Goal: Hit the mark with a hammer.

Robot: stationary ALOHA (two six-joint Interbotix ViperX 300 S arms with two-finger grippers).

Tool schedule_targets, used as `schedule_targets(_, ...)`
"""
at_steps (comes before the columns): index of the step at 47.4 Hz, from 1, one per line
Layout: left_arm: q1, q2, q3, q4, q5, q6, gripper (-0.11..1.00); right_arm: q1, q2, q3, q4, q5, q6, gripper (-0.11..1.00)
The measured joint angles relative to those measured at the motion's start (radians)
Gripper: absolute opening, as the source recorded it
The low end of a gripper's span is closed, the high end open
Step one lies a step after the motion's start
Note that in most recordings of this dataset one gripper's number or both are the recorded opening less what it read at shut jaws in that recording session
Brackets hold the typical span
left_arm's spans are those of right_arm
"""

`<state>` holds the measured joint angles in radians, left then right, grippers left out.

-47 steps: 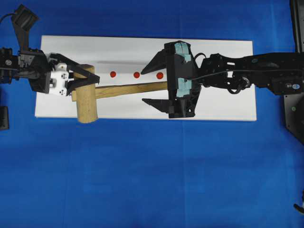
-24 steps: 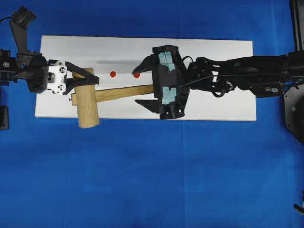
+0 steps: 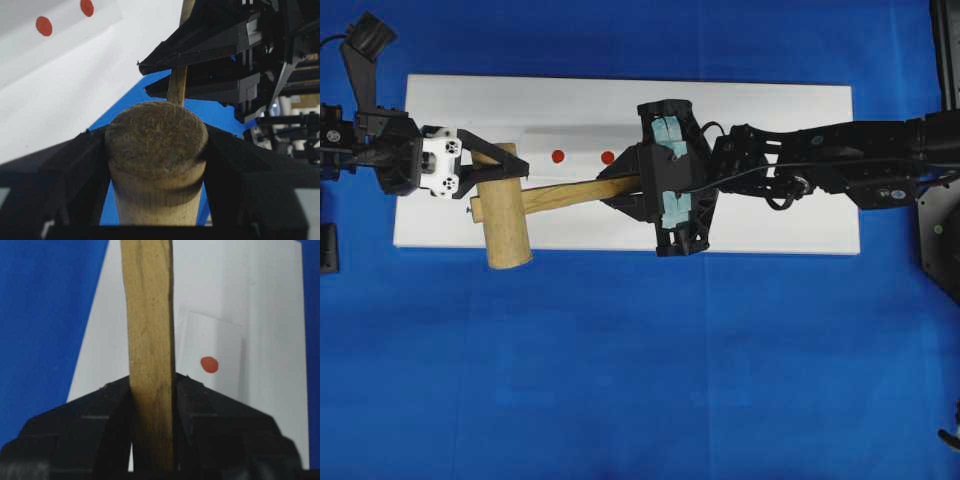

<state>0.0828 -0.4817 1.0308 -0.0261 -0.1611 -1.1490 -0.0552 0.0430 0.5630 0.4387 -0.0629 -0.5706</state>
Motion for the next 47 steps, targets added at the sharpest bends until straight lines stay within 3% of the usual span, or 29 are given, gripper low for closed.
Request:
schedule_targets(9,0.002,0.0,-0.002,0.0,0.005,0.003,0.48,0.0,0.002,0.0,0.002,0.002,0.0,0.08)
schedule_targets(11,0.002,-0.002,-0.002,0.0,0.003,0.003,0.55,0.0,0.002,0.0,0.0,0.003,0.0,0.08)
schedule_targets(16,0.0,-0.002,-0.011,0.0,0.003,0.003,0.83,-0.002,0.002,0.0,0.002,0.008,0.002,0.08)
schedule_targets(19,0.0,-0.003,-0.012,0.002,0.003,0.003,0.91,-0.002,0.002,0.0,0.002,0.008,0.002,0.08)
schedule_targets(29,-0.002,-0.034,-0.012,0.003,0.006,0.003,0.87,-0.002,-0.048,0.044,0.017,0.008,0.005,0.08)
schedule_targets(47,-0.005,-0.216,0.066,0.002,0.097,0.005,0.87,-0.009,-0.229,0.218,0.069,0.011,0.012,0.08)
